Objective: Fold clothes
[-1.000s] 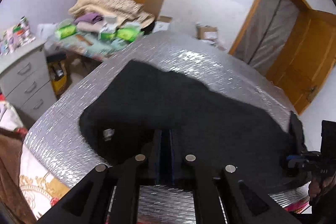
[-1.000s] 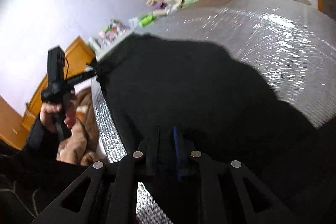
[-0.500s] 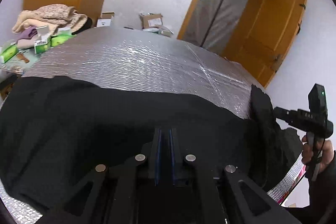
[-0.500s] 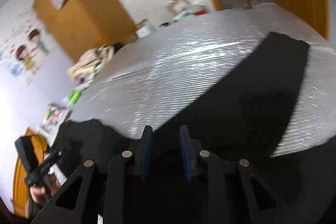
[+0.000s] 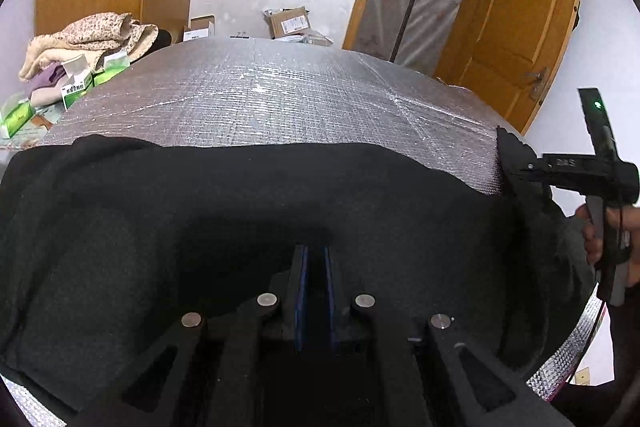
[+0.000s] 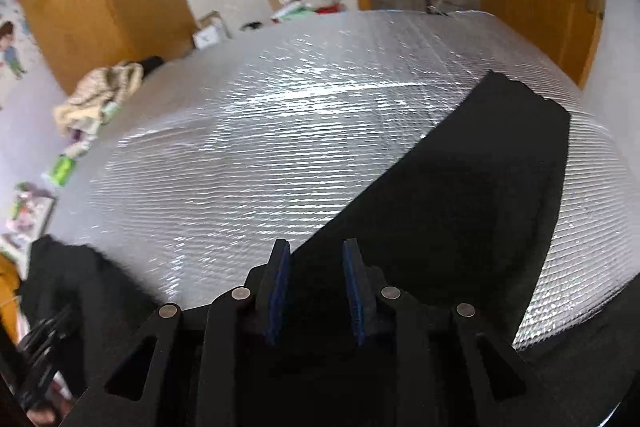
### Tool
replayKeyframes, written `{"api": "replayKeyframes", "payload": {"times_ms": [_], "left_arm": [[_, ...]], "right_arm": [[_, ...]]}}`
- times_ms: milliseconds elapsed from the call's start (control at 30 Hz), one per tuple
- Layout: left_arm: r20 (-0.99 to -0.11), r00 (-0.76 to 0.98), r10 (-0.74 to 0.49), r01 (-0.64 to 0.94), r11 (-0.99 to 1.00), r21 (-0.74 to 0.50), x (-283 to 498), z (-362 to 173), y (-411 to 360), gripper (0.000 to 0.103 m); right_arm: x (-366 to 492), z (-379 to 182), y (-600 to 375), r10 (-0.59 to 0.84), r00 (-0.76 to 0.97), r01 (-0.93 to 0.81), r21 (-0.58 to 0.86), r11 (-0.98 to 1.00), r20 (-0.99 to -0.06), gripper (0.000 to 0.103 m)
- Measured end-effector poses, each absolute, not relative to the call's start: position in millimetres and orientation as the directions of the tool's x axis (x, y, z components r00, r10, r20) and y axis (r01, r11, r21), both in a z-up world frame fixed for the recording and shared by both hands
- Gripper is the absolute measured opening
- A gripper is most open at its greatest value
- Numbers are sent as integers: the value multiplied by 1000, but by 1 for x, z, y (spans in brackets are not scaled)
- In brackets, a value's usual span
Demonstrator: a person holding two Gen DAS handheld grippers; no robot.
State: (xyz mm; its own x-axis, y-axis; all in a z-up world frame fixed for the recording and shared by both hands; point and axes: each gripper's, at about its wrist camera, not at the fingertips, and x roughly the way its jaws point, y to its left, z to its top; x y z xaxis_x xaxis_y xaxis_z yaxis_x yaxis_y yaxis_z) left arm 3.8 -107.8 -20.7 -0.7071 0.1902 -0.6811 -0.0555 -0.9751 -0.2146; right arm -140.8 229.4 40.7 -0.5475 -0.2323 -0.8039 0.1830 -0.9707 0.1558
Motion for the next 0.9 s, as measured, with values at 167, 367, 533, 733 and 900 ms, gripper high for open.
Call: {"api": "replayKeyframes", "payload": {"times_ms": [167,367,533,733,900], "left_arm": [[-673,-709,210,-56,-968,-244,4,-22,-112,8],[-663,-711,236,-55,-958,-283,5,-23,-117,8],[-657,-710,252,-56,-951,-304,7,-24,-119,8],[-656,-709,258,-59,-949,-309,6,-24,-121,8],[-662,-708,245,-62,-956,-288,5,-22,-117,8]], "right_arm": [[-147,28,220,-173,-528,175,93,-980,-831,29],[-149,26,213,-140,-531,208,32,-978,-836,34],[-150,27,218,-137,-546,218,18,-976,-826,4],[-136,50,254,-258,-593,200,170,-965,-763,4],[-100,82,293,-308,-665,179,255,-950,-680,3]]}}
